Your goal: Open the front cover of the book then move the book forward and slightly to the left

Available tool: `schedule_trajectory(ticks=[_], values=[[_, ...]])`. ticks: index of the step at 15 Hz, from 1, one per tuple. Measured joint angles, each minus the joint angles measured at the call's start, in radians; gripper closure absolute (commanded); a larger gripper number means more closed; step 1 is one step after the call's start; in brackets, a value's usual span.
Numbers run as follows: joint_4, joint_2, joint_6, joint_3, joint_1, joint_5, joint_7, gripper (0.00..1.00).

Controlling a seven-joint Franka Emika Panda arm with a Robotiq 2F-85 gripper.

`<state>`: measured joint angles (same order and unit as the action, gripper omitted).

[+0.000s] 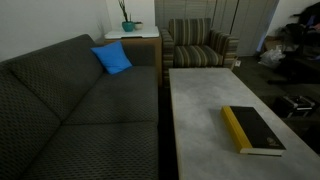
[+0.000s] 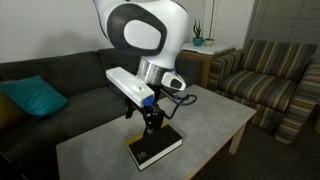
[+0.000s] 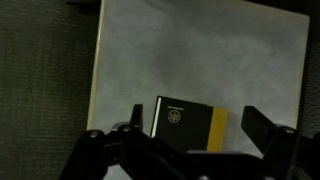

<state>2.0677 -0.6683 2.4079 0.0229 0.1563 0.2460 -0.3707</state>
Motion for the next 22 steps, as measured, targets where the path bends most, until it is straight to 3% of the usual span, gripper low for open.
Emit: schedule_trajectory(ticks=[4, 14, 22], values=[[-0.157, -0.162, 0.004, -0.023, 0.065, 0.026, 0.064, 0.00], [-0.192, -0.208, 0.014, -0.029, 0.062, -0.022, 0.079, 0.00], [-0.362, -0.385, 0.170, -0.029, 0.064, -0.096, 0.086, 0.00]])
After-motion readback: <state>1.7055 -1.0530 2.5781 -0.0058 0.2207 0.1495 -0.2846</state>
